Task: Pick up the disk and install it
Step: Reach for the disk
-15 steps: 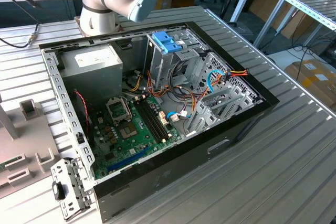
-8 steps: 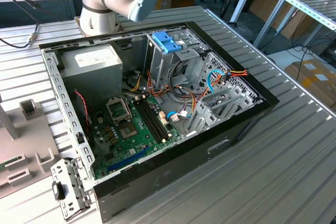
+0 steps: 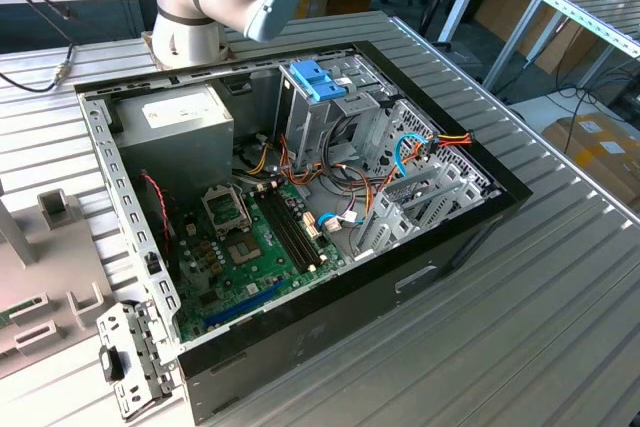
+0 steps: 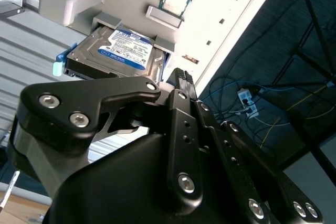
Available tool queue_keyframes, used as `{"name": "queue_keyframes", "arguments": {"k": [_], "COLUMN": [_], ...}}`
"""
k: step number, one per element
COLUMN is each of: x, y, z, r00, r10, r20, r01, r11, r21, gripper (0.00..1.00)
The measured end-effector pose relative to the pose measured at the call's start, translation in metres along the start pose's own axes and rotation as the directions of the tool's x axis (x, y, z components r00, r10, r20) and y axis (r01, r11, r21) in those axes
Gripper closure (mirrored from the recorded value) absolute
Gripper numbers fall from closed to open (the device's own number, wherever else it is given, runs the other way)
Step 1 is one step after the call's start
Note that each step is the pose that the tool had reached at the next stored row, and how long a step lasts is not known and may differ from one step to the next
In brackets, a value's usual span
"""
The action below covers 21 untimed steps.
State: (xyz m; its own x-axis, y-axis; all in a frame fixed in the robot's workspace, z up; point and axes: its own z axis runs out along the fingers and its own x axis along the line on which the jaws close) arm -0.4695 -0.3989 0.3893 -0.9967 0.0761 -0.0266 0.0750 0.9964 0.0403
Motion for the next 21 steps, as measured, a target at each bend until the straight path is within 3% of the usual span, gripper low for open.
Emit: {"name": "queue_keyframes", "arguments": {"k": [4,7,10,12,13,15,21], "x": [-0.0088,-0.0208,-0.0454,-0.0548,-0.0577,-0.0570,-0.0562], "y": [0.0014,0.0024,0.0042,0.0071,0.0124,0.0194,0.0201], "z": [0.0016,0.0037,0.0090,0.0109,0.0119,0.0122,0.0122], "r00": [1.0000,1.0000,1.0000,1.0000,1.0000,1.0000,1.0000], "r10": [0.000,0.000,0.000,0.000,0.000,0.000,0.000], "r20": [0.0002,-0.0004,-0.0040,-0.0054,-0.0049,-0.0047,-0.0048], "r01": [0.000,0.000,0.000,0.000,0.000,0.000,0.000], "r11": [1.0000,1.0000,1.0000,0.9999,0.9999,0.9998,0.9998], "r21": [0.0020,0.0044,0.0081,0.0110,0.0160,0.0191,0.0191], "gripper": [0.89,0.89,0.89,0.89,0.89,0.89,0.89]}}
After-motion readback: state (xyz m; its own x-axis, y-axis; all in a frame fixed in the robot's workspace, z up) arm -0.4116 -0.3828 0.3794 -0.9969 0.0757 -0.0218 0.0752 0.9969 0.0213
